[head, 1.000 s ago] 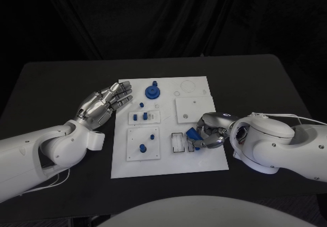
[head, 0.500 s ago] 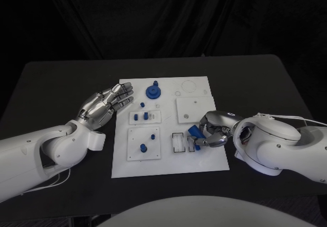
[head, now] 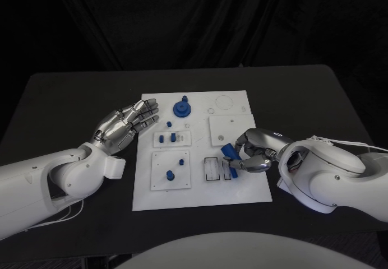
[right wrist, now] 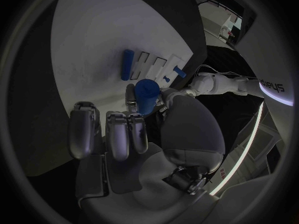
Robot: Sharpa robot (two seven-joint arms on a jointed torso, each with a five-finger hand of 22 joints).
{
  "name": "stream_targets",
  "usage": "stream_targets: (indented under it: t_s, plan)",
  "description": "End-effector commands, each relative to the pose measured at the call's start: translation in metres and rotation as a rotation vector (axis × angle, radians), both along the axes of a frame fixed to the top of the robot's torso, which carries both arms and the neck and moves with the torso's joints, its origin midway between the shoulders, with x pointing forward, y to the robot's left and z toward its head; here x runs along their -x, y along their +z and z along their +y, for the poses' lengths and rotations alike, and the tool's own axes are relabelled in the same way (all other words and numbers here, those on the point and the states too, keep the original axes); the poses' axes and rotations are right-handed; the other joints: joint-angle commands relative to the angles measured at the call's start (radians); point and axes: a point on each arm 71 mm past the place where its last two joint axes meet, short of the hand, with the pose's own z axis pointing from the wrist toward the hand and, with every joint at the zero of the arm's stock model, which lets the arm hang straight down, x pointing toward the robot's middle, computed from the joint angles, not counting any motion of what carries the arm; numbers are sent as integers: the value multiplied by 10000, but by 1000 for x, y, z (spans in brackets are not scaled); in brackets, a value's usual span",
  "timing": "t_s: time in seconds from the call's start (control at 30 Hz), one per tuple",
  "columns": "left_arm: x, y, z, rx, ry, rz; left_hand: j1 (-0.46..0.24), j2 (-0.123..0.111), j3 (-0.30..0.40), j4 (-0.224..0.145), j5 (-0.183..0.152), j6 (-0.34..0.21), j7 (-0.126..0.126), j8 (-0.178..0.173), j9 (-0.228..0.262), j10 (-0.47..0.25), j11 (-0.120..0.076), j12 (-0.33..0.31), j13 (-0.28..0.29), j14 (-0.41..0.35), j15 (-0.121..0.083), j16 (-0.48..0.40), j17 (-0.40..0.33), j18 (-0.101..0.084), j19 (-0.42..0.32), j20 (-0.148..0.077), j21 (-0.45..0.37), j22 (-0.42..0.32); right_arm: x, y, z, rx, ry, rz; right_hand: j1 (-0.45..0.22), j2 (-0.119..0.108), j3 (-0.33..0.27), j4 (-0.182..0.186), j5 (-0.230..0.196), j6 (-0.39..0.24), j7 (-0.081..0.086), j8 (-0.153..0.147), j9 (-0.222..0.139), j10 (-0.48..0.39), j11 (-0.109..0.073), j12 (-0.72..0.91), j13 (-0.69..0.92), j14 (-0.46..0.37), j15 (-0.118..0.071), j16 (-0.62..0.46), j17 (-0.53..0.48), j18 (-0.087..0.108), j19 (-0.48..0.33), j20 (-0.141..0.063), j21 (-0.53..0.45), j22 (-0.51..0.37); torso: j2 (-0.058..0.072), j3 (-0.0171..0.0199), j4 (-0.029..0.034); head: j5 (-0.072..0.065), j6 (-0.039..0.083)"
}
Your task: Assemble the parts on the task board
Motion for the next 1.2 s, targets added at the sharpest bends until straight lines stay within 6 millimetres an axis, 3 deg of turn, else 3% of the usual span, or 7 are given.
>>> stream_targets:
  t_s: [0.03,0.6,0.83,0.9,0.93,1.1,1.2]
  plan:
    - [1,0,-2,137,-146,-18,108,-2,5,-66,59,73,749,32,13,-4,48,54,10,22,80,44,11,-162,1,83,-19,1,2,1,4,-321,-41,-163,-215,-44,230,-334,-223,274,-274,1,-11,1076,-66,27,2630,1050,-56,25,2634,-79,237,-82,29,2023,2,-1,4,16,2]
    - [2,0,-3,128,-195,29,144,-5,64,-126,83,100,774,49,16,12,79,86,13,49,112,114,19,-182,9,92,-11,9,8,-16,21,121,412,744,-619,75,32,-324,-1068,338,-260,-158,-47,1076,-53,27,2630,1050,-50,25,2634,-42,163,-79,-135,1969,2,-3,0,55,2]
    - [2,0,-2,129,-204,36,152,-8,80,-143,91,105,781,54,16,16,87,94,14,68,124,175,26,-190,11,94,-10,10,6,-19,24,151,458,800,-656,100,4,-322,-1204,325,-250,-192,-54,1076,-48,27,2630,1050,-47,25,2634,-39,158,-76,-149,1965,5,1,-6,49,2]
    - [2,0,-2,128,-205,40,153,-9,85,-148,93,114,783,57,17,17,91,95,14,75,128,192,29,-194,11,95,-10,9,6,-20,25,147,475,797,-728,136,-50,-319,-1467,330,-240,-224,-57,1076,-38,27,2630,1050,-38,25,2634,-37,153,-70,-161,1962,8,2,-2,45,2]
    - [2,0,-2,126,-206,43,153,-9,85,-148,93,114,783,57,17,17,91,95,14,75,128,192,29,-194,11,95,-10,9,6,-20,25,135,480,786,-811,155,-146,-322,-1893,349,-233,-243,-54,1076,-30,27,2630,1050,-30,25,2634,-32,143,-64,-185,1954,4,0,-1,49,2]
    - [2,0,-2,110,-213,60,156,-11,96,-157,99,127,787,63,19,23,95,107,15,85,137,211,31,-201,11,95,-11,9,5,-20,27,57,537,726,-940,211,-379,-316,-2428,387,-229,-275,-36,1076,-26,27,2630,1050,-26,25,2634,-31,146,-56,-188,1955,3,1,-5,68,2]
    - [2,0,-3,109,-224,68,156,-11,96,-157,99,127,787,63,19,23,95,107,15,85,137,211,31,-201,11,95,-11,9,4,-20,28,63,552,733,-1110,275,-595,-323,-2403,383,-215,-288,-21,1076,-15,27,2630,1050,-19,25,2634,-33,148,-51,-185,1957,6,0,-2,64,2]
